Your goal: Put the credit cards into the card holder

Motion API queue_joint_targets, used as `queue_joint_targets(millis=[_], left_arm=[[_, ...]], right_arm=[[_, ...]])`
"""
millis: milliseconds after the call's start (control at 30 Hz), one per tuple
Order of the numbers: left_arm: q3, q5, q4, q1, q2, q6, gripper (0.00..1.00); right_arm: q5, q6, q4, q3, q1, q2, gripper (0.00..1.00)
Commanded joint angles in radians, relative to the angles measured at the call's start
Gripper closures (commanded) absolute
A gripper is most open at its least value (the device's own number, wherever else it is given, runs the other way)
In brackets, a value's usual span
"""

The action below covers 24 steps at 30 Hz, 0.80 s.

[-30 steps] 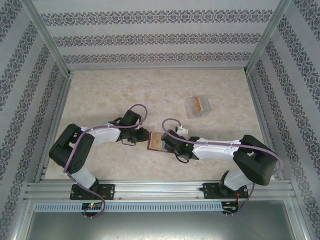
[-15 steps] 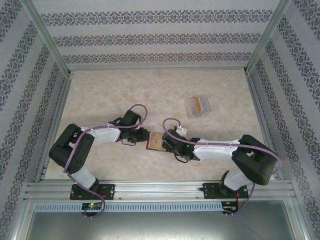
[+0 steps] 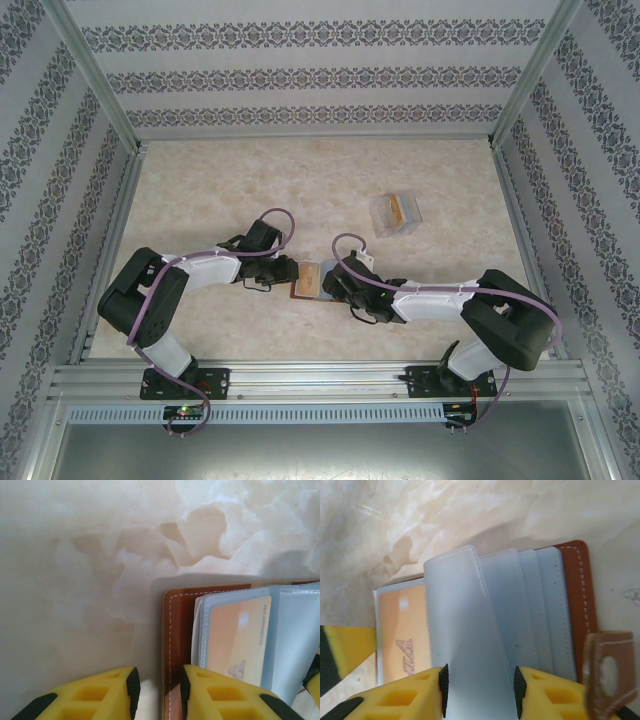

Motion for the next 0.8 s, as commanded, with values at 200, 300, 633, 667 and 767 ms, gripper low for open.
queue_joint_targets(millis=[200, 300, 633, 667, 767], left_arm=[[-0.017, 0.09, 0.018, -0.029, 0.057, -0.003, 0.7], [-0.014, 0.095, 0.016, -0.021, 0.048, -0.004, 0.7], [-0.021, 0.099, 0.009, 0.023, 0.0, -0.022, 0.68], [-0.023, 0.096, 0.009, 0.029, -0.008, -0.024, 0.67], [-0.027, 0.095, 0.01, 0.048, -0.027, -0.031, 0.65]], right_arm=[[-0.073, -0.071, 0.133, 0.005, -0.013, 0.004, 0.62], [-0.091, -0.075, 0.146, 0.01, -0.016, 0.017, 0.62], [-0.196, -0.107, 0.244, 0.042, -0.022, 0.079, 0.6], [-0.212, -0.119, 0.242, 0.056, -0.023, 0.089, 0.58], [-0.269, -0.146, 0.252, 0.099, -0.021, 0.12, 0.56]])
